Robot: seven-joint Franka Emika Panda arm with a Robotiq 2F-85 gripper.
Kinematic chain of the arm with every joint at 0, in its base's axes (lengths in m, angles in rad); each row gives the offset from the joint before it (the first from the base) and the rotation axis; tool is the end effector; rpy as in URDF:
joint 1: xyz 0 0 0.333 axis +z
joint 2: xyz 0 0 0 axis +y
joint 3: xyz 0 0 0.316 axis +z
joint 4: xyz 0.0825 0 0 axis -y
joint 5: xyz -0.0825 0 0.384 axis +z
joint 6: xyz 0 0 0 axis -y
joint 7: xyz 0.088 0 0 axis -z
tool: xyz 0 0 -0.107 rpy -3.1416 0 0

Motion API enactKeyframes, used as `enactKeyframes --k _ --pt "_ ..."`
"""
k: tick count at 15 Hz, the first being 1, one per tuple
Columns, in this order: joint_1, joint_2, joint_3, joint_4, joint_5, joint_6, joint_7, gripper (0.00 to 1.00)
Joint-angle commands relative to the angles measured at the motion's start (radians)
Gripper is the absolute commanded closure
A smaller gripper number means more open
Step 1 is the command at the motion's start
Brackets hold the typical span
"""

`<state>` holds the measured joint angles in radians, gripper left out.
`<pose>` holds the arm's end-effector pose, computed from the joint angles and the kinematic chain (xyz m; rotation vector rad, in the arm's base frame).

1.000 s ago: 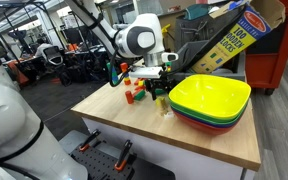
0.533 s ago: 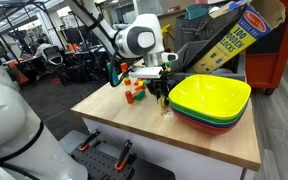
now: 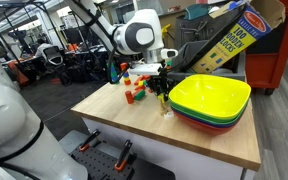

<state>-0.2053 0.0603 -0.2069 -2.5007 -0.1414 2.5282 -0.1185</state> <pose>0.4268 -0.1858 0.2583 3.0483 -0.2698 -0.0844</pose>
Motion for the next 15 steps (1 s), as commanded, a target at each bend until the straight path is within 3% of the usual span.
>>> enactKeyframes --k 1,10,15 --pt "0.002 -0.116 0.008 -0.029 0.086 -0.056 -0.018 0.92" --pt "0.094 -0.242 0.073 0.004 0.283 -0.117 0.027 0.92" --pt "0.128 -0.268 0.144 0.024 0.234 -0.102 0.174 0.92"
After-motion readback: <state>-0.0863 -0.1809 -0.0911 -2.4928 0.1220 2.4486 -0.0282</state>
